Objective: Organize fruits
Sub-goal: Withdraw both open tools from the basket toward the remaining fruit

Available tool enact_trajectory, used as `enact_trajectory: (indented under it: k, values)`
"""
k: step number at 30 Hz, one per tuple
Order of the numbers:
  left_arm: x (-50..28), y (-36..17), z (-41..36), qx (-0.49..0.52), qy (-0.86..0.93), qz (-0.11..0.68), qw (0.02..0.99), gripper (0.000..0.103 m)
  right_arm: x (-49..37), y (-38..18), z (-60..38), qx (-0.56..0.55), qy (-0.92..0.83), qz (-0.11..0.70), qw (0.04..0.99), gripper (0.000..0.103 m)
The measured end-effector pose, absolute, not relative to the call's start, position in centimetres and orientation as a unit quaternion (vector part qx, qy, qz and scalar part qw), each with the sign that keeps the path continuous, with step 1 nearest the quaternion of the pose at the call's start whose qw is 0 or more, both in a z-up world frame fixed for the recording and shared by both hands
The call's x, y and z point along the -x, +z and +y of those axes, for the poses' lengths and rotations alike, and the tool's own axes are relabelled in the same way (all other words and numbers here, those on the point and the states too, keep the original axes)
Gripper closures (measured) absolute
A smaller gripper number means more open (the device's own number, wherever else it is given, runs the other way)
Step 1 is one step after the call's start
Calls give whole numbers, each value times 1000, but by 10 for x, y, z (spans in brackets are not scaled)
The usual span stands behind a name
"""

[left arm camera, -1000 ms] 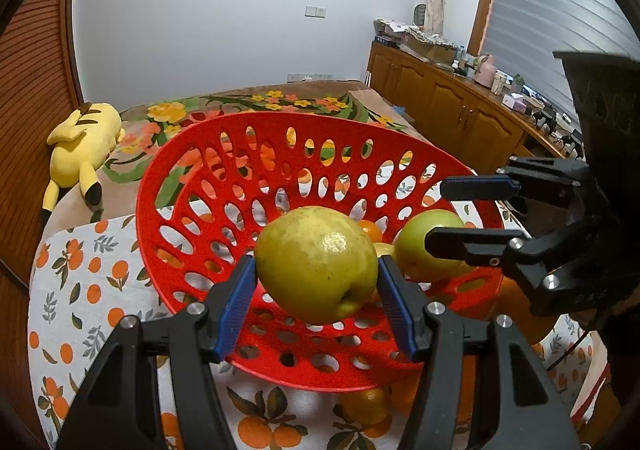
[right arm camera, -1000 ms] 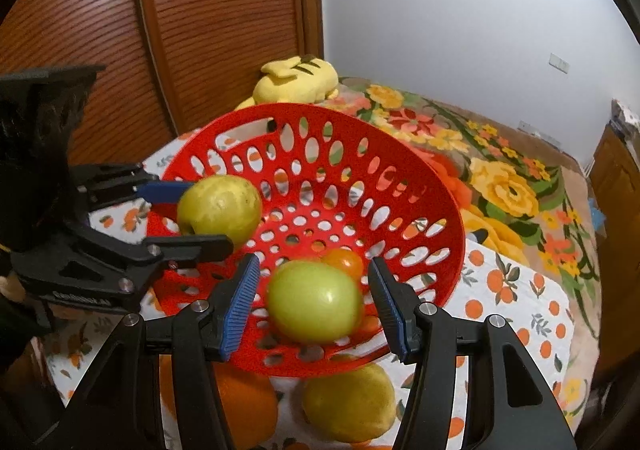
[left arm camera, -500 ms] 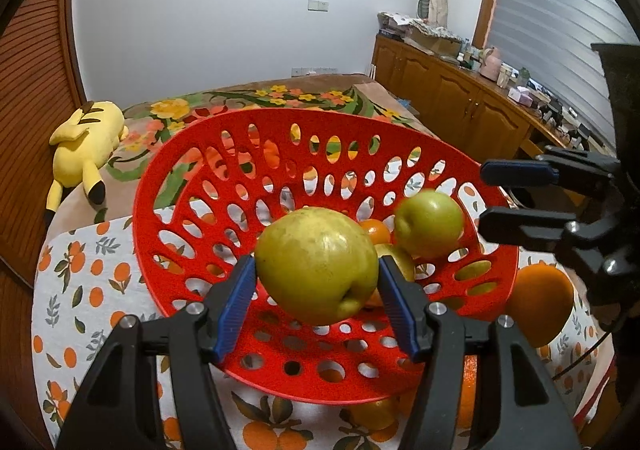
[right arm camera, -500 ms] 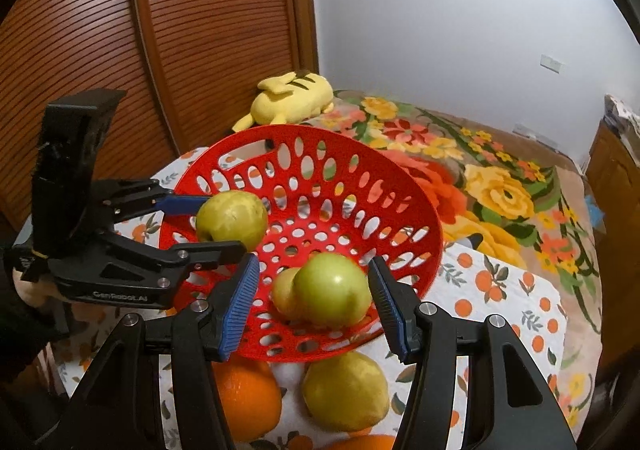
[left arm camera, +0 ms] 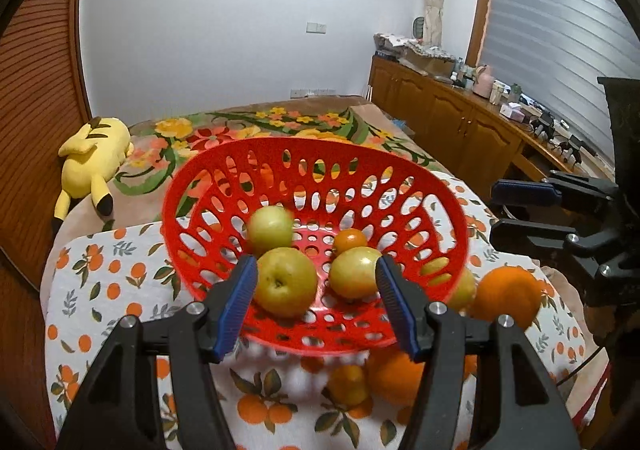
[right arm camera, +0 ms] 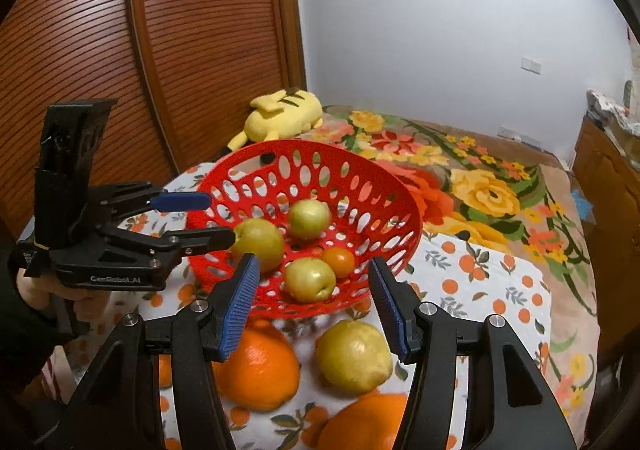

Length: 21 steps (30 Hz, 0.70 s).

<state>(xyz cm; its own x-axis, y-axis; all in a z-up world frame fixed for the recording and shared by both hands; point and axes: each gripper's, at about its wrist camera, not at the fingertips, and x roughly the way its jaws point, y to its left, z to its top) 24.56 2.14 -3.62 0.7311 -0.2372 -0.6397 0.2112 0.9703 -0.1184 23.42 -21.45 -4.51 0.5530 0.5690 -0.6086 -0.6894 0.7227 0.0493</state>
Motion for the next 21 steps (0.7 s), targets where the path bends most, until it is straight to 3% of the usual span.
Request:
enact_trajectory:
  k: [21]
  values:
    - [-149, -29, 20, 16, -106, 316, 943, 41, -124, -69, -231, 40, 337, 286, 896, 41]
